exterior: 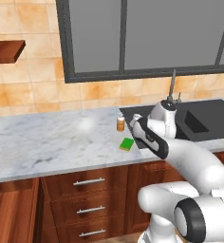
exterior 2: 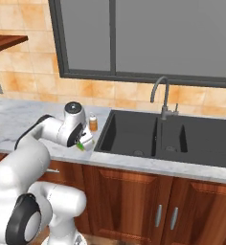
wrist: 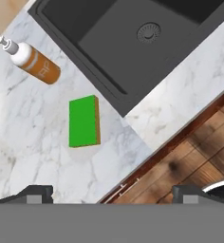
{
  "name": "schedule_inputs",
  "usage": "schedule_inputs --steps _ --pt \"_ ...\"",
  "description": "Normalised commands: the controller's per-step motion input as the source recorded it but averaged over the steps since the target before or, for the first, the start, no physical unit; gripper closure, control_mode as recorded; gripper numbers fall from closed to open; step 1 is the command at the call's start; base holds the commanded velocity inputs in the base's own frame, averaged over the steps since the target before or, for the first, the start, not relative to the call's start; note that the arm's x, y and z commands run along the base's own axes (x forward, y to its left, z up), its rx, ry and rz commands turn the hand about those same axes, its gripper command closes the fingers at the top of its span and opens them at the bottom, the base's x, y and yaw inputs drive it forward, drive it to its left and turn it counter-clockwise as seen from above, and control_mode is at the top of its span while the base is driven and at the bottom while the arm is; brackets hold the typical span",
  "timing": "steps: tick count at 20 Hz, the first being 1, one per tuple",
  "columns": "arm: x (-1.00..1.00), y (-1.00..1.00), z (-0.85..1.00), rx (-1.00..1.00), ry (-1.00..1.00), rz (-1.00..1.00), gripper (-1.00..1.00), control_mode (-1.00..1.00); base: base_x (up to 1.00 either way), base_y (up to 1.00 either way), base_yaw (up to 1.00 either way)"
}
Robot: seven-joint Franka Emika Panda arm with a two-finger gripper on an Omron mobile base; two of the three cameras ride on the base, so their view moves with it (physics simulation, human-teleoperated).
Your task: Restock the sink supplies by placing the sponge and soap dispenser on the counter and next to the sink. Make sure the soap dispenser is upright.
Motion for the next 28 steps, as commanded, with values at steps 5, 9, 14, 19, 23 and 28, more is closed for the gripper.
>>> schedule_inputs --steps 5,9,14,19,23,28 --pt "0.00 0.00 0.00 0.00 0.00 0.00 -1.00 -1.00 0.00 0.00 0.00" --pt "0.00 0.00 0.00 0.00 0.00 0.00 -1.00 -1.00 0.00 0.00 0.00" --pt "-0.09 -0.07 0.10 0.00 -0.03 -0.01 -1.00 -1.00 0.00 0.00 0.00" --pt "-0.35 -0.24 0.69 0.00 -0.16 -0.06 -1.00 -1.00 0.00 0.00 0.00" --pt "-0.42 -0.10 0.72 0.00 -0.10 -0.05 -1.00 -1.00 0.00 0.00 0.00" --pt "-0.60 -0.08 0.76 0.00 -0.12 -0.05 -1.00 -1.00 0.00 0.00 0.00"
